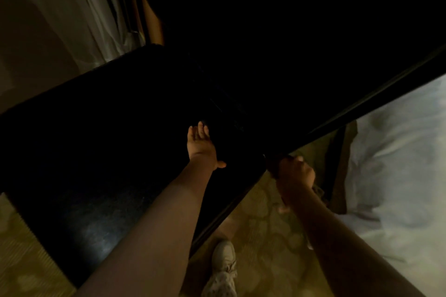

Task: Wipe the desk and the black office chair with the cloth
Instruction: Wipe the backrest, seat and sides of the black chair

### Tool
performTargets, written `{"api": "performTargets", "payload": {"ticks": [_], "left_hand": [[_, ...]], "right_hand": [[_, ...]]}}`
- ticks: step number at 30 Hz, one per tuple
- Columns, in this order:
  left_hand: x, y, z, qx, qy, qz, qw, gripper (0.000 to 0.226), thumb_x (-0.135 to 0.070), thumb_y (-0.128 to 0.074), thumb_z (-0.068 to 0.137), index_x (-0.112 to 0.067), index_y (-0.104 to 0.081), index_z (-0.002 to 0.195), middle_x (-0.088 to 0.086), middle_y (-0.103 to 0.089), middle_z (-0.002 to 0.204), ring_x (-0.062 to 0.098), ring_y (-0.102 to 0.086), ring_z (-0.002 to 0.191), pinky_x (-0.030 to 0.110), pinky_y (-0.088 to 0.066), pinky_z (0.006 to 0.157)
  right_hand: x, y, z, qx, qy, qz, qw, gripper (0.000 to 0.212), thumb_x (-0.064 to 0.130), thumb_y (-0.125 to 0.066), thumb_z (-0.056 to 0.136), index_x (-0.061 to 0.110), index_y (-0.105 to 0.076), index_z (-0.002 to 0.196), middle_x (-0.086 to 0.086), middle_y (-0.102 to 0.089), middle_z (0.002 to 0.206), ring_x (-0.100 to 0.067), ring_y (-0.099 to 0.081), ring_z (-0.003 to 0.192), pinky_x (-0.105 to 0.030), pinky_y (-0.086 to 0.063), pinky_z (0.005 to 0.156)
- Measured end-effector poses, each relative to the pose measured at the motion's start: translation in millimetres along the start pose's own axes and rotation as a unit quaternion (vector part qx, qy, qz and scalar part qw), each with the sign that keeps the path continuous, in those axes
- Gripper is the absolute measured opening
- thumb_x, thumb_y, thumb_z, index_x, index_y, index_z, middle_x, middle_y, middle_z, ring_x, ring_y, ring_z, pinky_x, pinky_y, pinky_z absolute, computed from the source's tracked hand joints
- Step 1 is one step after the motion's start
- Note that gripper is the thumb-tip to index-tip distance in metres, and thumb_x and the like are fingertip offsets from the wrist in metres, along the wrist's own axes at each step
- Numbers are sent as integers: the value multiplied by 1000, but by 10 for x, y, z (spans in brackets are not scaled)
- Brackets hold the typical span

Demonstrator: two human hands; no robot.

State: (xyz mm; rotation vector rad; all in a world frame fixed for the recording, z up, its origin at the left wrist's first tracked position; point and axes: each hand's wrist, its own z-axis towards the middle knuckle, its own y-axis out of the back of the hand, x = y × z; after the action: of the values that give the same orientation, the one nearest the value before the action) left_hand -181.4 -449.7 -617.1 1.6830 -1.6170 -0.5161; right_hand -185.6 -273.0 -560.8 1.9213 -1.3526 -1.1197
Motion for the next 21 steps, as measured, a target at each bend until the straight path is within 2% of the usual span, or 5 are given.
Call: {"api": "performTargets", "payload": {"ticks": [4, 9, 14, 17, 21], "left_hand": [[32, -1, -4, -4, -3, -27, 1000, 110, -69, -46, 82, -3, 11, 148, 17, 13, 156, 29, 12, 144, 45, 5, 116], [23, 124, -27, -10, -4, -35, 999, 100, -62, -42, 89, -3, 14, 147, 15, 17, 156, 28, 11, 145, 46, 7, 115], [199, 306, -29, -26, -9, -88, 996, 79, -49, -31, 98, -3, 9, 148, 14, 10, 157, 26, 4, 146, 46, 7, 115], [339, 394, -48, -33, -23, -120, 992, 71, -43, -28, 101, -2, 5, 149, 16, 3, 157, 27, -1, 146, 48, 6, 116], [390, 493, -95, -39, -24, -167, 985, 66, -40, -29, 101, -4, -4, 150, 15, -10, 156, 27, -11, 145, 48, 5, 116]], "right_hand": [[-354, -41, -233, -5, 27, 36, 999, 36, 22, -48, 96, 18, -47, 132, -4, -47, 121, -11, -48, 84, -21, -39, 66], [127, 199, -354, -75, 145, 93, 982, 62, 26, -46, 97, 34, -14, 149, -8, -19, 148, -29, -50, 118, -36, -49, 83], [258, 90, -345, -220, 114, 239, 939, 56, 23, -60, 90, 26, -39, 143, -12, -41, 140, -37, -59, 104, -42, -49, 68], [133, -137, -533, -281, 21, 370, 885, 51, 17, -61, 88, 22, -48, 138, -11, -46, 134, -33, -61, 93, -32, -42, 65], [209, -97, -678, -287, -141, 561, 763, 47, 11, -58, 88, 22, -52, 133, -8, -49, 130, -29, -54, 109, -32, -37, 81]]}}
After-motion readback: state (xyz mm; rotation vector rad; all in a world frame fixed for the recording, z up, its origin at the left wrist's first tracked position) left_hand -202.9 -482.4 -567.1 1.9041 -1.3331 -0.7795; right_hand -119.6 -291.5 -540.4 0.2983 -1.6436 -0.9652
